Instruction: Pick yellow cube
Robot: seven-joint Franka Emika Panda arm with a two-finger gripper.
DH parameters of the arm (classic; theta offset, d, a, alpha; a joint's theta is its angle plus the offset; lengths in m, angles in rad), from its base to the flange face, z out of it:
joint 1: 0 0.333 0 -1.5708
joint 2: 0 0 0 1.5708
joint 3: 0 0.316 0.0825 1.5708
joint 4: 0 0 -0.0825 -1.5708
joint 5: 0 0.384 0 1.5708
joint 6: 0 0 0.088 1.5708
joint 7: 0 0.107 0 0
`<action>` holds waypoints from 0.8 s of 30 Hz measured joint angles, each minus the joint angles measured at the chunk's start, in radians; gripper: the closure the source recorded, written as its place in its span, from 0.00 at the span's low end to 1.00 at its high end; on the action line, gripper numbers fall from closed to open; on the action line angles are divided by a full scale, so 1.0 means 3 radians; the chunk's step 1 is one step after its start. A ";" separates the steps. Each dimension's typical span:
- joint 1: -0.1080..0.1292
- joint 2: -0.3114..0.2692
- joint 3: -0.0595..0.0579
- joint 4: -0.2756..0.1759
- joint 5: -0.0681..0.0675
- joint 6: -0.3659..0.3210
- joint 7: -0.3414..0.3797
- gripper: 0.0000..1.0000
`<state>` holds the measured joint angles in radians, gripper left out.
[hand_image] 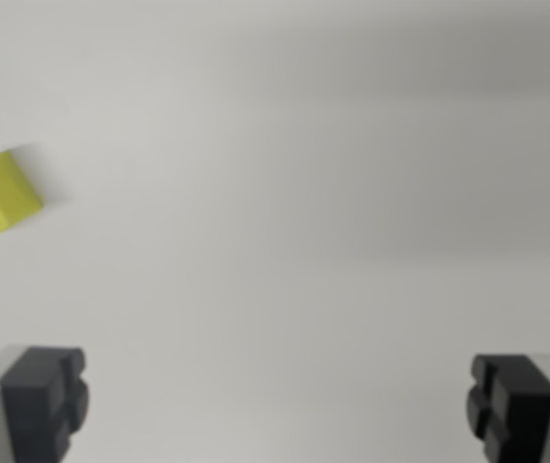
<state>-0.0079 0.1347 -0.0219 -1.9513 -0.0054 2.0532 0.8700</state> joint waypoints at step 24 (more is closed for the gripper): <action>0.0237 0.0103 0.0003 -0.0257 0.0009 0.0383 -0.0075 0.00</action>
<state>0.0633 0.1657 -0.0209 -2.0285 -0.0028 2.1681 0.8475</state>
